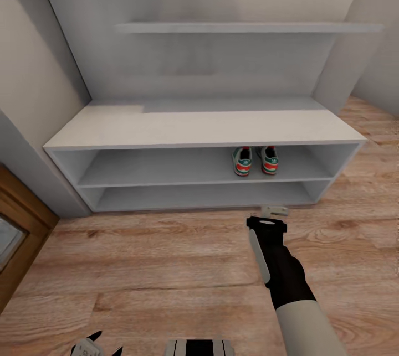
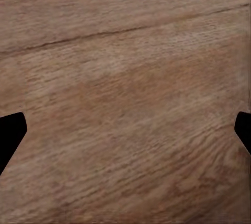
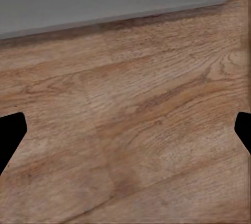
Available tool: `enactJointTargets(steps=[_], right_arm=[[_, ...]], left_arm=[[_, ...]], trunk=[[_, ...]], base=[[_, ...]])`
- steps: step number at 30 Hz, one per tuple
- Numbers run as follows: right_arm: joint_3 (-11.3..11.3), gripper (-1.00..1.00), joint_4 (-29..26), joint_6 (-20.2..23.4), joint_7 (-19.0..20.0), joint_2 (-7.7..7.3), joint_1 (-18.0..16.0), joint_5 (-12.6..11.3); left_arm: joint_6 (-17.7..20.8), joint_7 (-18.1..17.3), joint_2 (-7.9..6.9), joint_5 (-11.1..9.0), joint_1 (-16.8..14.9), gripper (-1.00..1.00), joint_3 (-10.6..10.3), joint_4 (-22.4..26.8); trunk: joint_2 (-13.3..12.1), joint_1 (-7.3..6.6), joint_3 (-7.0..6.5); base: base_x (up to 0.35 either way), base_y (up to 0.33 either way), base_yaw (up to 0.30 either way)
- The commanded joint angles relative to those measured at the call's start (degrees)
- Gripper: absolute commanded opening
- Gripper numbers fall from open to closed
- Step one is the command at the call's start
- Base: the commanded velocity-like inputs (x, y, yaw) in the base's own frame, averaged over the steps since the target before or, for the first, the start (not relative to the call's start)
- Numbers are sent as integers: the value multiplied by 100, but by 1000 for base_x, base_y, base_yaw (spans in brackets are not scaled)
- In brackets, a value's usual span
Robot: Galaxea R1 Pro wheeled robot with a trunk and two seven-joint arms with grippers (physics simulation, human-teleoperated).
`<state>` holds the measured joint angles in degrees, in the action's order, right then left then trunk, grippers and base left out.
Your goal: Pick up the two gym shoes and the two sandals from the corridor floor and place them onto the hallstand (shoe rack) in the corridor, making sure they are on the rack and not on the floor. Arrange them so the two gym shoes are next to each other and the two sandals are next to each other.
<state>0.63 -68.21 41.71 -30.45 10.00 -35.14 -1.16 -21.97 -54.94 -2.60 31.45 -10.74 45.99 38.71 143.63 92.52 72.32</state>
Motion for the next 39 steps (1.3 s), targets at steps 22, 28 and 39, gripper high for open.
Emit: enactJointTargets(steps=[22, 28, 39], right_arm=[[24, 100, 106, 30, -23, 0, 21, -22], [32, 100, 157, 30, -22, 0, 23, -24], [40, 100, 188, 29, -19, 0, 24, -24]], left_arm=[[-27, -17, 13, 45, -7, 100, 146, 5], [-27, -15, 13, 45, -7, 100, 147, 5], [-27, -5, 8, 45, -7, 100, 154, 5]], trunk=[[2, -5, 4], [2, -5, 4], [2, -5, 4]], base=[[-218, 0, 0], [-13, 0, 0], [-1, 0, 0]])
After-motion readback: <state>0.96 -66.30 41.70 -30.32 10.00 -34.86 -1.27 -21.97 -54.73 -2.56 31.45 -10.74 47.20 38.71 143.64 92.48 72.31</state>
